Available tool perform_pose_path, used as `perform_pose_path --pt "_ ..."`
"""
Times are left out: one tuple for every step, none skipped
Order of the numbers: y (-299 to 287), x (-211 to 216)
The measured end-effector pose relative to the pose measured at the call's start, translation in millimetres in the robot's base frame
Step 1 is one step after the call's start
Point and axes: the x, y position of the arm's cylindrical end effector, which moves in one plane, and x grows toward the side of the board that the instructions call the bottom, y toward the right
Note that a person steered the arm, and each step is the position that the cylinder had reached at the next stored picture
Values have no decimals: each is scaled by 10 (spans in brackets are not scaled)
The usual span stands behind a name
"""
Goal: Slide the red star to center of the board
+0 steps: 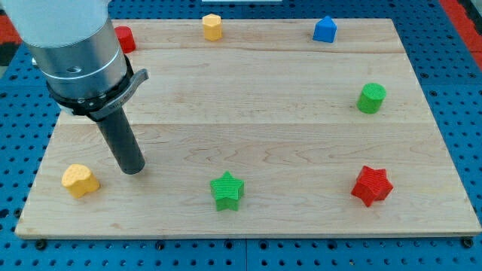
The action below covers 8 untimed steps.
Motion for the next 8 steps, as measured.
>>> perform_pose_path --pt "-69 -79" --pt "-124 -125" --pt "294 -420" --pt "1706 -435" --pt "2808 -646" --pt "3801 -513" --pt "4122 133" --pt "3573 506"
